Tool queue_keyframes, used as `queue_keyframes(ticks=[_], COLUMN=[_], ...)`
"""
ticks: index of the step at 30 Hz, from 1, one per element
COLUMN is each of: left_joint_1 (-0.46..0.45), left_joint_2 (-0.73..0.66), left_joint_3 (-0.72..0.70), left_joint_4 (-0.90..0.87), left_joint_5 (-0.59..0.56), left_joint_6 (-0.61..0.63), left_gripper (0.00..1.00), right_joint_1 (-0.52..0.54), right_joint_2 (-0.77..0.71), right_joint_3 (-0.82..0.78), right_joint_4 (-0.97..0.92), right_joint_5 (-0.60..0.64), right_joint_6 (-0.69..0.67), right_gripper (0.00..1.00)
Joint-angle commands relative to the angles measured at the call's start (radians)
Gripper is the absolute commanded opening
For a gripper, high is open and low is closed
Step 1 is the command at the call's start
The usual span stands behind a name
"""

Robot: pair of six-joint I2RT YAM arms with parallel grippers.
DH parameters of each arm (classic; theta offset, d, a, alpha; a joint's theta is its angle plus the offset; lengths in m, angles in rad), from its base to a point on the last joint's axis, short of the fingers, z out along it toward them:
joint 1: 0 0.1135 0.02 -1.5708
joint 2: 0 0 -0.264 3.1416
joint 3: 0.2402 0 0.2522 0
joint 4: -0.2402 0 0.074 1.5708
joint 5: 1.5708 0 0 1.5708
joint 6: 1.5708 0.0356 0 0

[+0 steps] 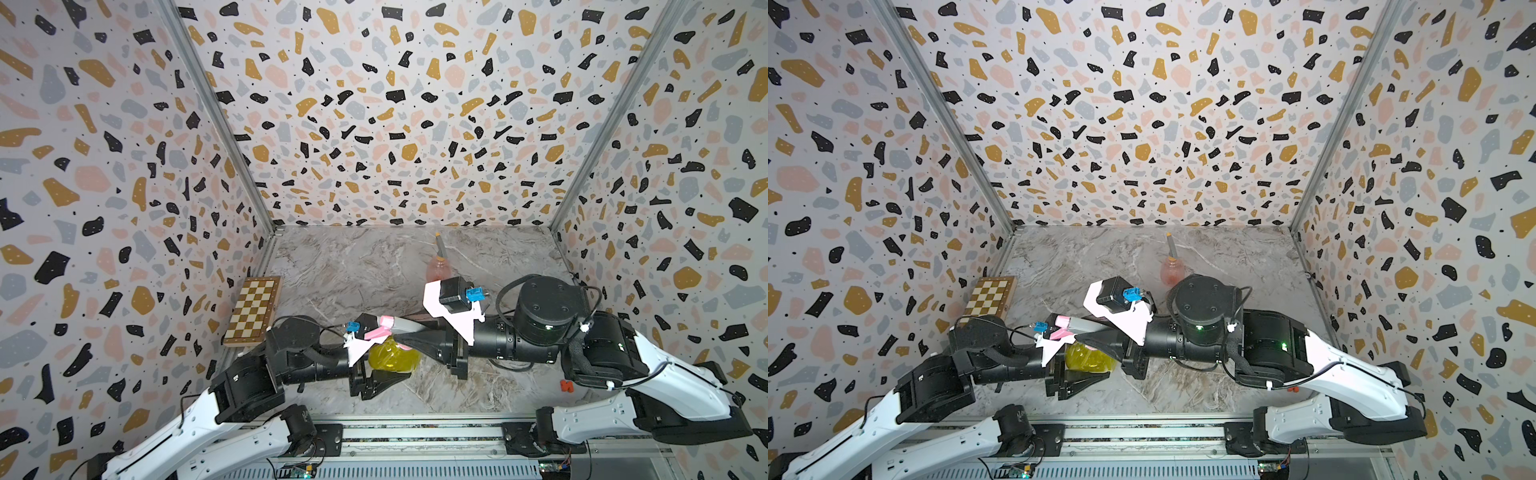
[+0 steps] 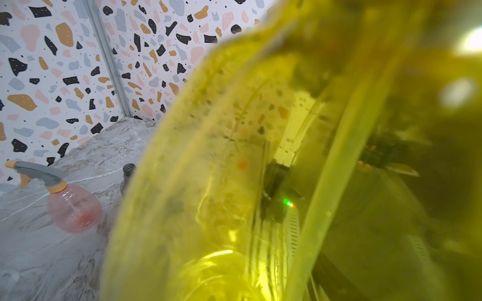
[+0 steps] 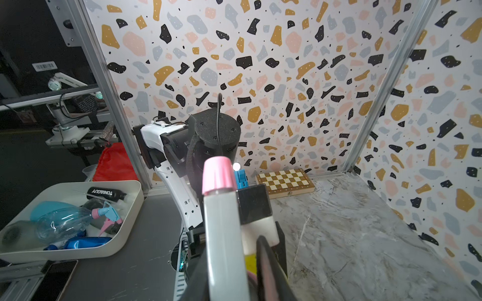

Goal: Attach spray nozzles to spray bottles
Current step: Place the spray bottle at the center of the board.

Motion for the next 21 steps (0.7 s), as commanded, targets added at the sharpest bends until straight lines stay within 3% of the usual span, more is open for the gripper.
queue_keyframes(ticks=[1, 4, 10, 15, 21], left_joint_1=[0.004, 0.004, 0.004, 0.004, 0.004], left_joint_2=[-0.016, -0.028, -0.06, -0.112, -0.231], left_joint_3=[0.005, -0.002, -0.015, -0.025, -0.034], left_joint_4=[0.049, 0.05, 0.027, -0.018, -0.053], left_joint_5=[-0.07, -0.108, -0.235, -0.306, -0.421], left_joint_6=[-0.008, -0.019, -0.039, -0.041, -0.035], left_gripper=[0.81, 0.99, 0.99, 0.99, 0.99], right_joint_1=[-0.004, -0.01, -0.051, -0.18, -0.393], right_joint_2=[-0.009, -0.012, -0.051, -0.074, -0.051], right_joint_3=[0.008, -0.01, -0.069, -0.127, -0.265], right_joint_4=[0.007, 0.01, 0.022, 0.017, 0.159], right_joint_5=[0.015, 0.034, 0.151, 0.205, 0.059], right_joint_6=[0.031, 0.044, 0.086, 0.148, 0.153], right_gripper=[0.12, 0.0, 0.0, 0.0, 0.0])
